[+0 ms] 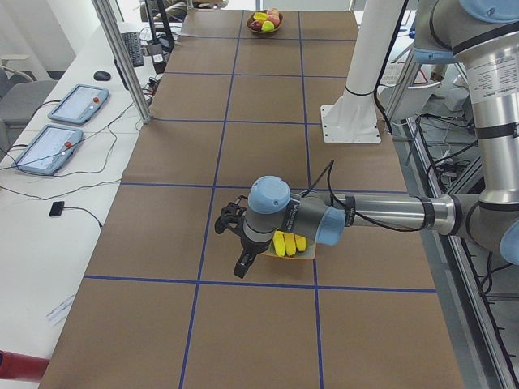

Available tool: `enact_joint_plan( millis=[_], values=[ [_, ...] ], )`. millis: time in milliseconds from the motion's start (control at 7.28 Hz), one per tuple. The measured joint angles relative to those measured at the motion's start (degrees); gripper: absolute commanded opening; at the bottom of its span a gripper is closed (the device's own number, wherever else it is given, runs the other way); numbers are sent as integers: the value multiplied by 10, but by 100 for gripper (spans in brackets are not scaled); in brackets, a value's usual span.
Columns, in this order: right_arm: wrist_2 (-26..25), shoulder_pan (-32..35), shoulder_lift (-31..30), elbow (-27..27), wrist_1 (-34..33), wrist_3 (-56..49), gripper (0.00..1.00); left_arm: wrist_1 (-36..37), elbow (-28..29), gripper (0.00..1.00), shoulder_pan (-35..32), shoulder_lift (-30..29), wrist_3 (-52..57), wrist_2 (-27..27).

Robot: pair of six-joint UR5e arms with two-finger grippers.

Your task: Transfer all bananas from basket to plate

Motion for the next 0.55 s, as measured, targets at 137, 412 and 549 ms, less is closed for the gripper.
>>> enact_joint_plan(
  millis=[137, 412, 549],
  values=[
    [0, 0, 0, -1, -8, 0, 100, 71, -12, 100, -16, -15, 8, -2],
    [-1, -7, 0, 1, -49, 0, 100, 189, -21, 100, -33, -46, 8, -2],
    [-2, -12, -5, 2, -59, -1, 100, 215, -21, 100, -39, -48, 7, -9]
  ],
)
